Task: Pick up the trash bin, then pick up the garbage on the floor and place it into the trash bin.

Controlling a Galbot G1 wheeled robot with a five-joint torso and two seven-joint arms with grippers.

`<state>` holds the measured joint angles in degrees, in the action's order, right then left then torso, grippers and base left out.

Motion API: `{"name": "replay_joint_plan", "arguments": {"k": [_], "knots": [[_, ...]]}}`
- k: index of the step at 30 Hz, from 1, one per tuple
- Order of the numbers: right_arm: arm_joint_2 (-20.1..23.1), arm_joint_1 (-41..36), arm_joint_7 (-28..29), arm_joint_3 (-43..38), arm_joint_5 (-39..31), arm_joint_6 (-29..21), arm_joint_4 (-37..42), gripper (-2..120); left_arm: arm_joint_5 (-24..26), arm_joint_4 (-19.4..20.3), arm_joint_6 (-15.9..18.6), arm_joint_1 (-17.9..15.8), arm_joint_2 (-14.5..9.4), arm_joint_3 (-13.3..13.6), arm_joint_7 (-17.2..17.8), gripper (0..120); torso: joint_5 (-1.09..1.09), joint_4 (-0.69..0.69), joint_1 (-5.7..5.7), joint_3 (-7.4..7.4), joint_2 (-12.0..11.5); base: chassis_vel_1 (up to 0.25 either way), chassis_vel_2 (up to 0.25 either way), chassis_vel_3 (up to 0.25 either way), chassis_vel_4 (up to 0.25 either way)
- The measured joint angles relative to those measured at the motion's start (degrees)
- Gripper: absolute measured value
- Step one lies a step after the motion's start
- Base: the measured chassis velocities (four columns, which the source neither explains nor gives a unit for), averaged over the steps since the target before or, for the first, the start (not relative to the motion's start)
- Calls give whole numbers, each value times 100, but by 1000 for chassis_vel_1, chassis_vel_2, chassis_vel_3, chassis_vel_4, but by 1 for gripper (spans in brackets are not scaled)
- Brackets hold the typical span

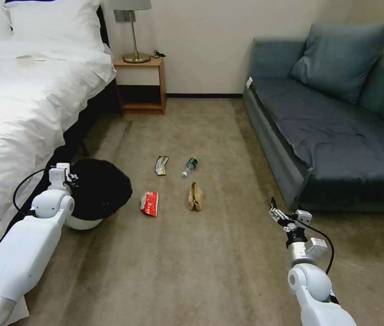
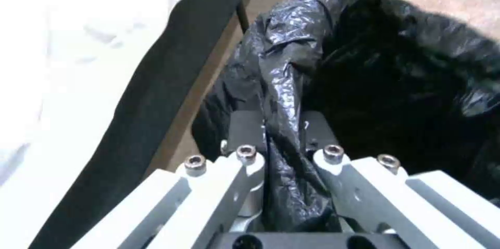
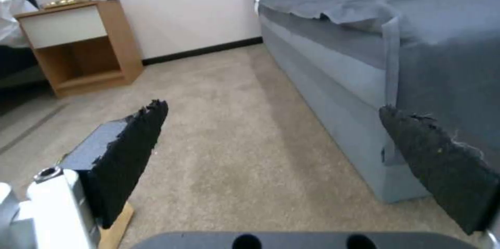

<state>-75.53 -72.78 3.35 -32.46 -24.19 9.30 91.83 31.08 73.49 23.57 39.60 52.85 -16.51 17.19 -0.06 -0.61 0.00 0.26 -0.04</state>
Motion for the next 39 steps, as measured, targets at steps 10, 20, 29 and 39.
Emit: {"name": "replay_joint_plan", "arguments": {"k": [10,20,29,39], "knots": [[39,29,-6,-5,-14,20,31,100,110,273,14,39,-19,-1,80,5,-1,1,0,0,0,0,0,0,0],[97,25,-51,-4,-17,72,-25,100,193,495,53,82,-144,-74,130,5,0,1,0,0,0,0,0,0,0],[78,3,-108,21,-49,82,8,100,192,608,44,216,-199,-151,132,5,-1,1,0,0,1,0,0,0,0],[44,-28,-162,34,-14,78,28,100,185,622,-16,253,-220,-207,112,5,0,1,0,0,1,0,0,0,0]]}}
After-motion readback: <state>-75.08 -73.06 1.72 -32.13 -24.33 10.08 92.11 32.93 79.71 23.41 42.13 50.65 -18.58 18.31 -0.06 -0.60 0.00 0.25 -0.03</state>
